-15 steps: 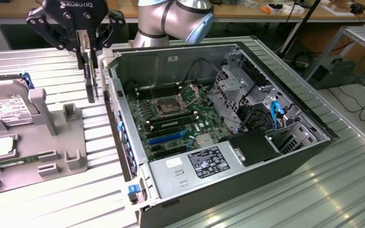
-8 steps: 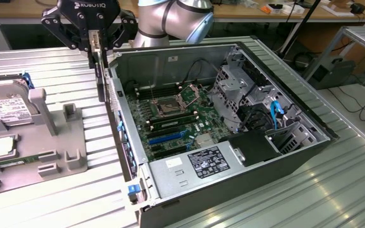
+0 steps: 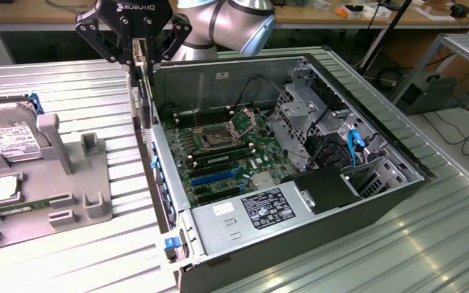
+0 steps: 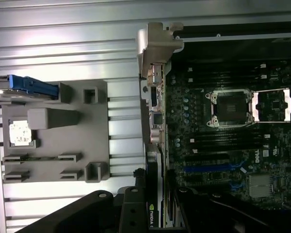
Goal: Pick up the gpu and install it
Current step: 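Pick up the gpu and move the gpu toward the slot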
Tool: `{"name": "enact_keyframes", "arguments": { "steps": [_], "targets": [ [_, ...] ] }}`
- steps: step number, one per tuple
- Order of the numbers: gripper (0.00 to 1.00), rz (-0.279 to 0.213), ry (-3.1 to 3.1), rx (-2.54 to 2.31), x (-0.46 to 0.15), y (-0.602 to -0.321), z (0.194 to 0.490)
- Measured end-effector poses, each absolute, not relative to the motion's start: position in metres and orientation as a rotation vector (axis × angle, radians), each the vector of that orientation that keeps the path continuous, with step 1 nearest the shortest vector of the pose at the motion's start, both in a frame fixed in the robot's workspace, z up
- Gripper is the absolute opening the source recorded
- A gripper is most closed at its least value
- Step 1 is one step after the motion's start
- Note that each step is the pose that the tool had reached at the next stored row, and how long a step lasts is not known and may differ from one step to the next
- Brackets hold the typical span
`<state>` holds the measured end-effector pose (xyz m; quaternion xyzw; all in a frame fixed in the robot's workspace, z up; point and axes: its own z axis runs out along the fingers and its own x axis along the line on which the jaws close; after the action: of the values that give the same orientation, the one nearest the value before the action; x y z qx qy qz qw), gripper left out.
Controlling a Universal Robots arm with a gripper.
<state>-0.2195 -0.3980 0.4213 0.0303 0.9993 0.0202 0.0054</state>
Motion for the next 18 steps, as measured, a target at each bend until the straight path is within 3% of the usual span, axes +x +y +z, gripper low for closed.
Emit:
{"name": "enact_keyframes", "arguments": {
  "steps": [18],
  "targets": [
    [0.27,0.063,3.129,0.095,-0.167,-0.401,0.421]
  ]
}}
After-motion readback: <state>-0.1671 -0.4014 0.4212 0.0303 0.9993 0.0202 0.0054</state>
